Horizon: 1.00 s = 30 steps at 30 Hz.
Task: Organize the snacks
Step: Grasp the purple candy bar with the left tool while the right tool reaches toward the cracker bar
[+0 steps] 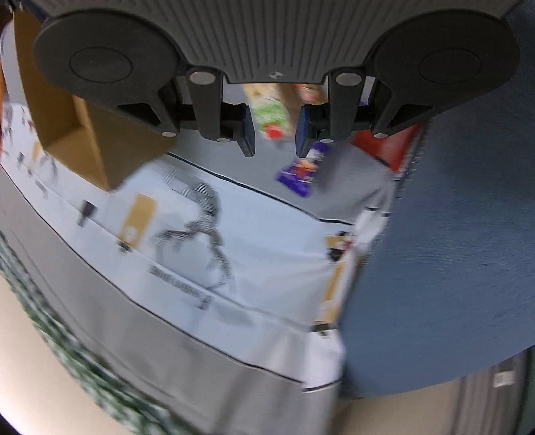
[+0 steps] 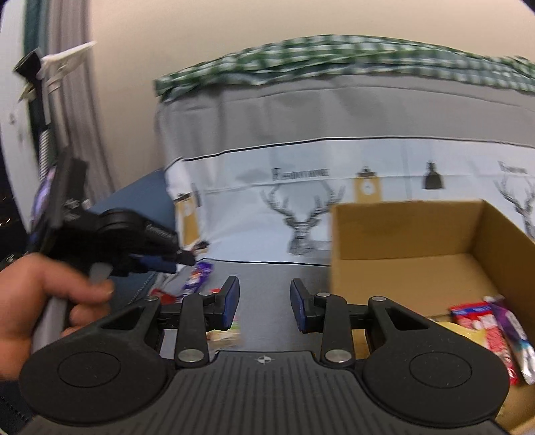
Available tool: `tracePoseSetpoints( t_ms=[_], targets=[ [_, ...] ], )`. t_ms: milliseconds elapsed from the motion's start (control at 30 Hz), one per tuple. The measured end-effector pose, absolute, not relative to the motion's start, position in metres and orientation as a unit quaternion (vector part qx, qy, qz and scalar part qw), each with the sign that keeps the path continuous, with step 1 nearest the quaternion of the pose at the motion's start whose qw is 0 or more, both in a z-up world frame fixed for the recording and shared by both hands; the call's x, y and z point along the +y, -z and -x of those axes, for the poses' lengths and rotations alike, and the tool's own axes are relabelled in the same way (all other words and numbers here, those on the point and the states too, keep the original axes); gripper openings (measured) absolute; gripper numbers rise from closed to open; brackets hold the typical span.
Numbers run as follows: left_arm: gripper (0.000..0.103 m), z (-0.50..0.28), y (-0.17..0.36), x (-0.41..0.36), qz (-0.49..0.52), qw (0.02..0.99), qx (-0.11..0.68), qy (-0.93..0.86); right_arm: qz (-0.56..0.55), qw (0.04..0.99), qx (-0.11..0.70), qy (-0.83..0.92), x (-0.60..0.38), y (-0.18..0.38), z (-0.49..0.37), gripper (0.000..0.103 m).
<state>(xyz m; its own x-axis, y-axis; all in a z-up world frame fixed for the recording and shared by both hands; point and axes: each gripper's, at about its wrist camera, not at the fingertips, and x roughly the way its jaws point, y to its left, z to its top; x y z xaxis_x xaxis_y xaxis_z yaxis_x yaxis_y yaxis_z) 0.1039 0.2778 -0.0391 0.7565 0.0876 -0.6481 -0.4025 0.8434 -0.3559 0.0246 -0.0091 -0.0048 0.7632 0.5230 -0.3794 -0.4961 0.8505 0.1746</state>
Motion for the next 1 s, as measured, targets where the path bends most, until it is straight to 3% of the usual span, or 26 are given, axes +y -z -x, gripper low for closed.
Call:
tracePoseSetpoints(
  t_ms=[233,467,500,567,667,733,1000],
  targets=[
    [0.029,-0.102,0.044,0.304,0.277,0.895,0.316,-0.147,0.007,0.916,0.263,-0.304,0.040,0.004,-0.050,0.035],
    [0.029,-0.106,0.056,0.306,0.259,0.898,0.322,-0.152,0.049,0.899,0.300,-0.314,0.099,0.053,-0.083,0.036],
    [0.031,-0.109,0.057,0.302,0.247,0.902,0.324,-0.148,0.053,0.902,0.298,-0.309,0.103,0.061,-0.086,0.037],
    [0.052,-0.115,0.061,0.297,0.226,0.906,0.326,-0.148,0.057,0.901,0.314,-0.293,0.109,0.071,-0.094,0.042],
    [0.060,-0.124,0.069,0.297,0.224,0.904,0.331,-0.151,0.051,0.903,0.322,-0.281,0.110,0.076,-0.104,0.054],
    [0.062,-0.129,0.076,0.297,0.222,0.901,0.341,-0.152,0.059,0.899,0.328,-0.283,0.112,0.081,-0.109,0.060],
    [0.062,-0.140,0.096,0.294,0.208,0.892,0.367,-0.159,0.074,0.882,0.367,-0.286,0.114,0.108,-0.114,0.057]
  ],
)
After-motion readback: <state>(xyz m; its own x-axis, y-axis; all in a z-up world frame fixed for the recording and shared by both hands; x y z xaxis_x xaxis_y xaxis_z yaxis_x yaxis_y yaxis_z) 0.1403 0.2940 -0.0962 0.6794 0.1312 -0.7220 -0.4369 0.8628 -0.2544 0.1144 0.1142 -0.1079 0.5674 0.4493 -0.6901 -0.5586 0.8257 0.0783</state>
